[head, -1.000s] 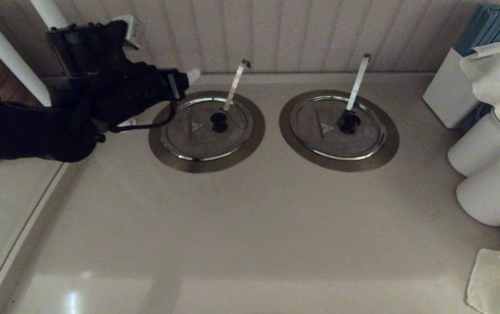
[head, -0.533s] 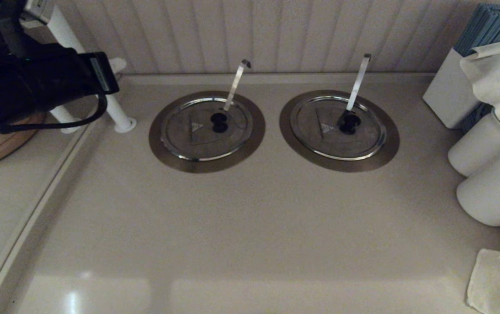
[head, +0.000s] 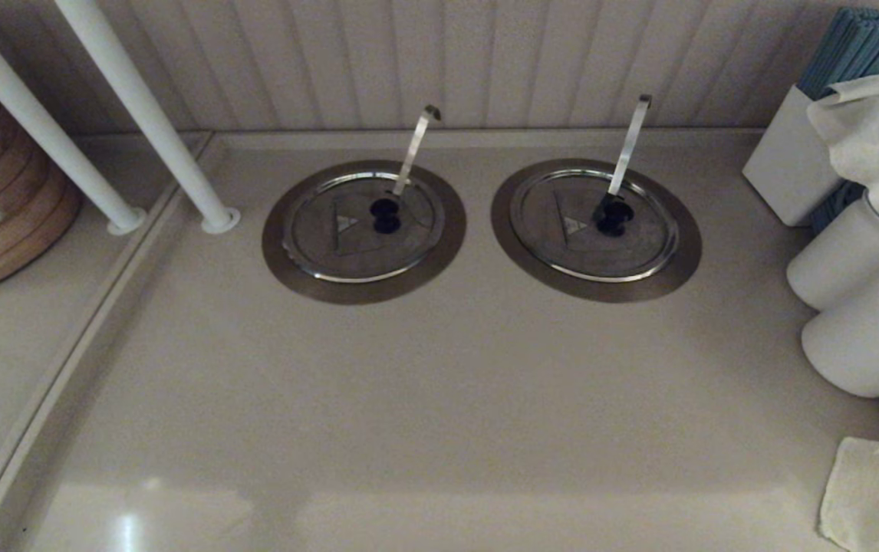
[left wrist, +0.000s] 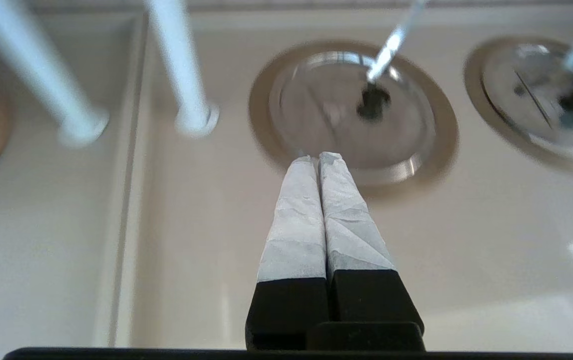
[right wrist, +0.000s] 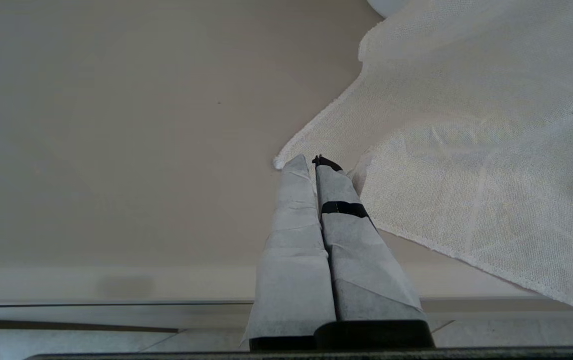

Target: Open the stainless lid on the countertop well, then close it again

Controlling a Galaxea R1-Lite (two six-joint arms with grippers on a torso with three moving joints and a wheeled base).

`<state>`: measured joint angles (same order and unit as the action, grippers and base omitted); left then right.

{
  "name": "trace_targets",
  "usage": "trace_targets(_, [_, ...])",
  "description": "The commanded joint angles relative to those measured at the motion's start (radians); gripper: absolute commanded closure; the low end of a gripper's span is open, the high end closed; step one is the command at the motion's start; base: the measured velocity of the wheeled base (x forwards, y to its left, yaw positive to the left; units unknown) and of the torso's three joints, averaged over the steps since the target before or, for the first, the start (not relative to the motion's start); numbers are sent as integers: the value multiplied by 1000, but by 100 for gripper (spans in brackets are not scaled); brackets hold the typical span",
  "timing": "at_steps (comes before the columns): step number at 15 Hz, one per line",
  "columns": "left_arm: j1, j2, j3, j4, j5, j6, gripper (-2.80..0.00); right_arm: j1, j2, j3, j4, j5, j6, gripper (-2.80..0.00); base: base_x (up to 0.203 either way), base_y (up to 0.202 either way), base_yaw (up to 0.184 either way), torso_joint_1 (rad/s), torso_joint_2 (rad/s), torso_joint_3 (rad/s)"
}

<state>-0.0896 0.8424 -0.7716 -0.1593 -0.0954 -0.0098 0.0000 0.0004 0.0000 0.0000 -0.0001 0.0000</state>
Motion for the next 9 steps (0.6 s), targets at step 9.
trace_targets(9, [98, -786, 283, 427, -80, 59, 0, 0, 0, 0, 0, 0, 0, 0, 0, 0, 0, 0, 0, 0])
